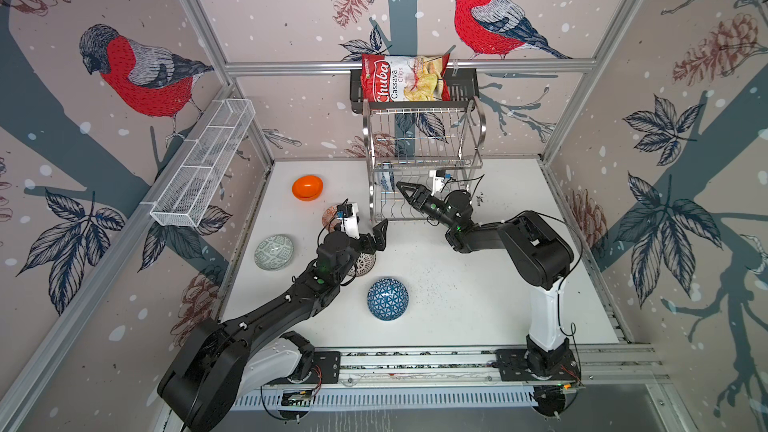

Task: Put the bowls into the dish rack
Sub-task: 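Withdraw the right gripper from the rack toward the blue triangle-patterned bowl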

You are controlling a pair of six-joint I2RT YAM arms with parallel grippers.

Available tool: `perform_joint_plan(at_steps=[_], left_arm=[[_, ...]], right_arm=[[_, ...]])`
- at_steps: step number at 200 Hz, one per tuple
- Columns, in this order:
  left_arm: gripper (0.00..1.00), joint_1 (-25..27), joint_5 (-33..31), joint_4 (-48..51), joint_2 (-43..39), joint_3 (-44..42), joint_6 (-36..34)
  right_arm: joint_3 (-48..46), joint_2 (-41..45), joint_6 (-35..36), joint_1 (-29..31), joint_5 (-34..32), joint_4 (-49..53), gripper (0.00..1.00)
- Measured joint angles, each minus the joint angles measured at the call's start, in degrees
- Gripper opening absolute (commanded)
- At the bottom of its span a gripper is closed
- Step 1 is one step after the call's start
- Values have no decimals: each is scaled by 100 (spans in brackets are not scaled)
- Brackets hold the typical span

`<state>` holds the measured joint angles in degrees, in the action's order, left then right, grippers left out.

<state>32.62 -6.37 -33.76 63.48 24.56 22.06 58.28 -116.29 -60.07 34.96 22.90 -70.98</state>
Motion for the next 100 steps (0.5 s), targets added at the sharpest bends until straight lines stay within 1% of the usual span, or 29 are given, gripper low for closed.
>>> perform_joint_plan(at_steps=[30,66,80,100], left_arm=[[98,0,-13,24,-26,-4,0],[98,0,-52,46,-103,-24,0],[98,0,-111,55,-122,-31,0],[98,0,-114,81,-177,-33,-2]], right_arm=[[-260,400,186,20,-136,256,91],[-527,841,479,20,-369,776,96],[-660,1051,610,20,-522,1027,100],[-809,1333,772,20,-748,1386,100]])
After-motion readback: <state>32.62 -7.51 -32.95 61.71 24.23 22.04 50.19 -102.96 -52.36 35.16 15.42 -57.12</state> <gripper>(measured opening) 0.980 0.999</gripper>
